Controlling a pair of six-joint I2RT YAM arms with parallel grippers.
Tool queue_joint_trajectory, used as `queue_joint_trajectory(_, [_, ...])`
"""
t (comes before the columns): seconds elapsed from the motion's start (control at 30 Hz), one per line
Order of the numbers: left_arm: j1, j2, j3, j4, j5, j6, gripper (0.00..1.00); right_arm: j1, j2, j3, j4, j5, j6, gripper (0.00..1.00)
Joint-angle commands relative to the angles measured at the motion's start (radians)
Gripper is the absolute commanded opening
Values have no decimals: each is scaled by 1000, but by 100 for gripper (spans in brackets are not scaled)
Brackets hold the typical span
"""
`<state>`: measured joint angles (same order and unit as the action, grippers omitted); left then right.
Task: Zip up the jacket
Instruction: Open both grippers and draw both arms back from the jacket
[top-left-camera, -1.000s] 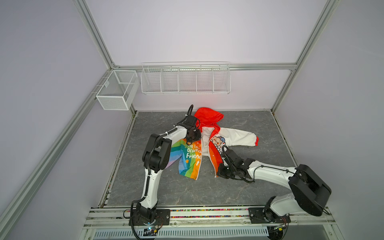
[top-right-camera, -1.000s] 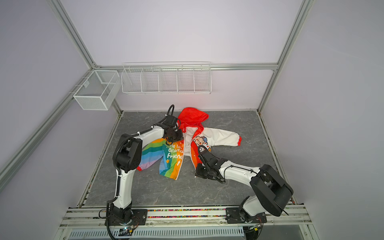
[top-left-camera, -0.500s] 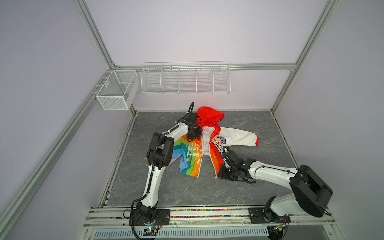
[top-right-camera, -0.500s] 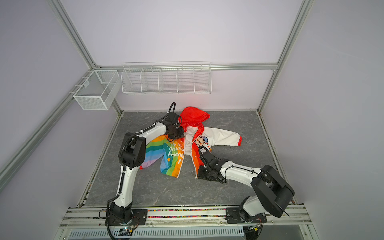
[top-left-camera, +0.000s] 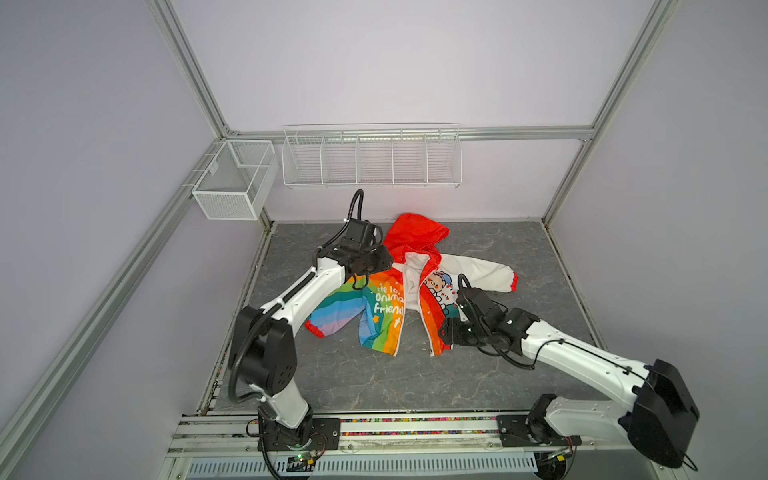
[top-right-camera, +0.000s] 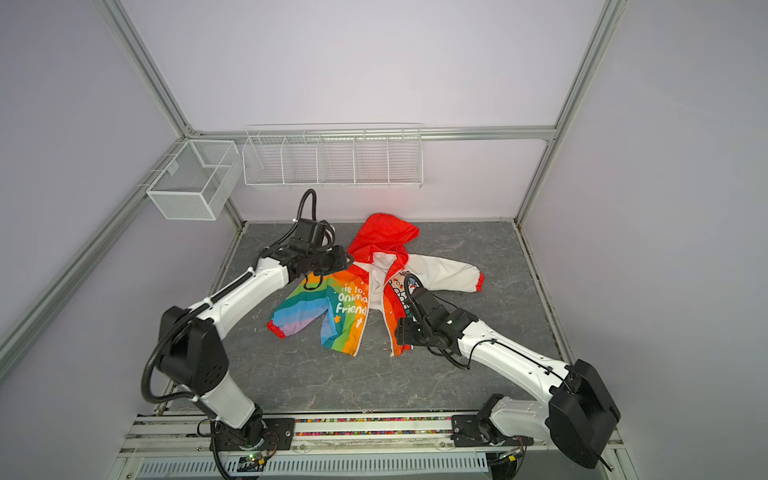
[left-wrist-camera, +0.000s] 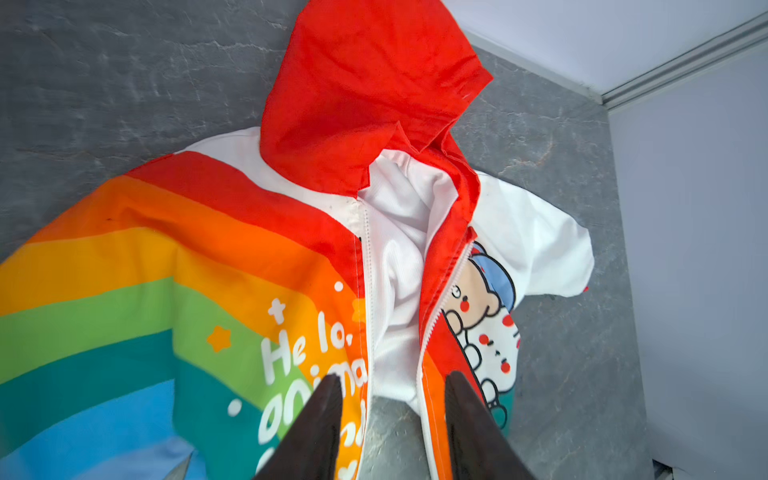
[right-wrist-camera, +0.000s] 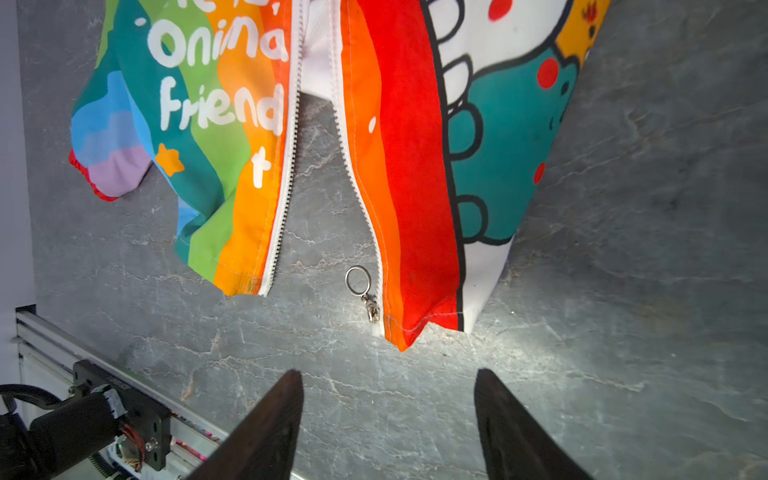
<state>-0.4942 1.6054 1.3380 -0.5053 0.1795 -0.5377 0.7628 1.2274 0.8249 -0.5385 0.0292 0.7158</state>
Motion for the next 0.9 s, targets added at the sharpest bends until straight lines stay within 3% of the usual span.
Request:
queue_joint_trajectory(0.0, [-19, -159, -137, 40, -3, 19, 43, -1, -42, 47, -69, 83, -77, 71])
queue_joint_trajectory(0.2, [-63, -526, -348, 120, 1, 83, 49, -3, -149, 132, -101, 275, -126, 74])
queue_joint_trajectory(0.4, [-67, -770, -371, -36, -110, 47, 79, -10, -277, 154, -61, 357, -212, 81])
queue_joint_trajectory(0.47, [-65, -842, -406, -32, -144, 28, 92, -10, -326, 138, -51, 388, -200, 97])
queue_joint_trajectory(0.53, [-63, -920, -430, -50, -171, 37, 100, -12, -382, 124, -80, 445, -134, 89])
queue_joint_trajectory(0.67, [-43, -979, -434, -133, -210, 28, 99, -14, -459, 107, -124, 459, -139, 89])
queue_joint_trajectory(0.87, [-31, -956, -462, -179, -98, 2, 99, -16, -449, 129, -316, 554, -31, 89])
